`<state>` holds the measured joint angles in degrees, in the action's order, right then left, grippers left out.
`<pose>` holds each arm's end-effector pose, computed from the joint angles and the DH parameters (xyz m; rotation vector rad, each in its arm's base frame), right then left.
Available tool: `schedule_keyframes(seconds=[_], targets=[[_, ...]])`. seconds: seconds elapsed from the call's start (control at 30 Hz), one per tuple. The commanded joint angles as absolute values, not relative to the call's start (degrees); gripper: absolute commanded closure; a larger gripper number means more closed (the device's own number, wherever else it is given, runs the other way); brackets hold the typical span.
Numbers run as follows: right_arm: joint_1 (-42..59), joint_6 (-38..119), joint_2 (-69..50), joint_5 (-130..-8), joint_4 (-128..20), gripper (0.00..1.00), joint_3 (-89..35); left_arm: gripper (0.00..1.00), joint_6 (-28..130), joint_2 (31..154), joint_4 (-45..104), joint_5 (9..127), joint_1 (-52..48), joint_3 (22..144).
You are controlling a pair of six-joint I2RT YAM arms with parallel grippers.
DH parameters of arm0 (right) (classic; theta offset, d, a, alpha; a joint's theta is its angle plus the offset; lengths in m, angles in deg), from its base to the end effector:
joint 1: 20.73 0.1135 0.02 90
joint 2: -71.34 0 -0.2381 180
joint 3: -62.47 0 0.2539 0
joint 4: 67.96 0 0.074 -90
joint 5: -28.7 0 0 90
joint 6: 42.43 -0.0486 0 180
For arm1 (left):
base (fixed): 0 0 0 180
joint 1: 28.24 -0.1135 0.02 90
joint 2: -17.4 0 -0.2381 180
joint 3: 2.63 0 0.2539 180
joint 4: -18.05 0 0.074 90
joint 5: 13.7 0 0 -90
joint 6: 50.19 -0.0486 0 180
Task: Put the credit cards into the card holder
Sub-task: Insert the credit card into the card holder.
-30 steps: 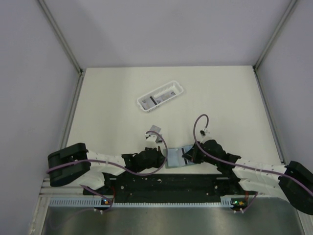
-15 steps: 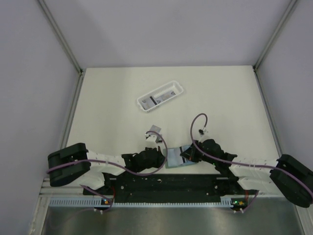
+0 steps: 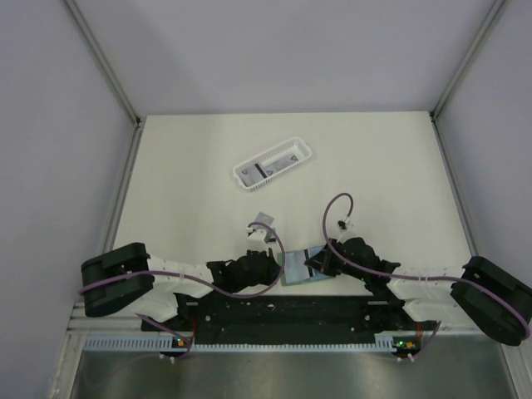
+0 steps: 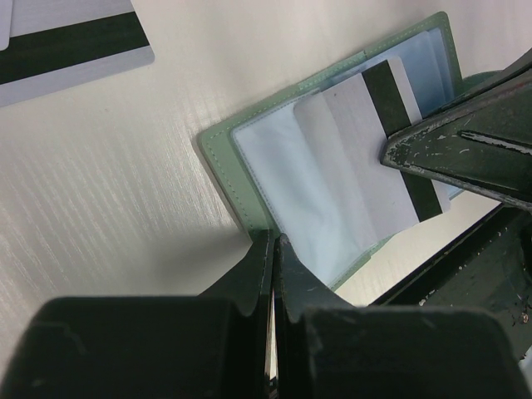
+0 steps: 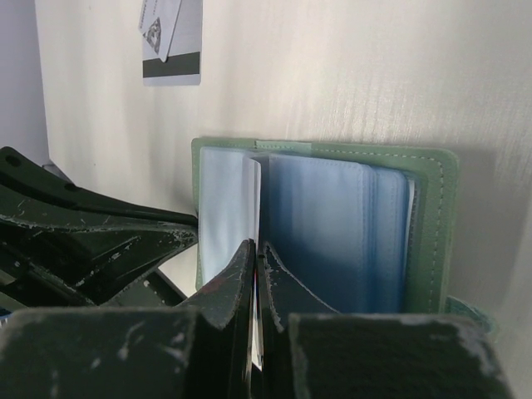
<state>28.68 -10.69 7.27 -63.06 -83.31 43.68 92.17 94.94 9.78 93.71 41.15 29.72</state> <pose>0.1295 0.1534 0.0861 0.1582 2.3102 1.1018 0.0994 -0.2231 0.0936 0.1673 2.3100 -0.8355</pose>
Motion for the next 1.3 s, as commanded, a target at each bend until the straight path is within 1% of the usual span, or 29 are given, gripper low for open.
schedule_keyframes(seconds=[0.0,0.23,0.4,0.53,0.6,0.7,1.0,1.27], targets=[[31.1,-11.4,5.2,-63.1,-81.5,1.00,44.4,1.00,91.3,97.2,13.4,91.2,41.3,29.6],[34.5,-13.9,0.3,-62.2,-85.4,1.00,43.6,1.00,91.1,96.7,13.5,91.2,41.3,29.5],[36.3,-14.5,-1.8,-61.6,-85.0,0.99,41.6,1.00,91.1,96.1,13.5,91.2,41.3,29.1],[36.4,-13.4,0.9,-60.2,-80.3,0.79,40.0,1.00,91.4,95.8,13.3,91.2,41.3,29.1],[36.5,-12.5,3.4,-59.3,-76.5,0.72,39.2,1.00,91.4,95.8,13.3,91.2,41.2,29.2],[36.5,-11.3,6.9,-58.2,-71.0,0.66,38.2,1.00,91.5,95.9,12.9,91.2,41.3,29.1],[36.6,-9.6,8.9,-57.6,-63.6,0.63,35.2,1.00,91.6,96.2,12.5,91.0,41.3,28.9],[37.3,-8.8,9.9,-55.6,-58.0,0.62,32.9,1.00,91.7,96.1,12.4,90.9,41.3,28.7]])
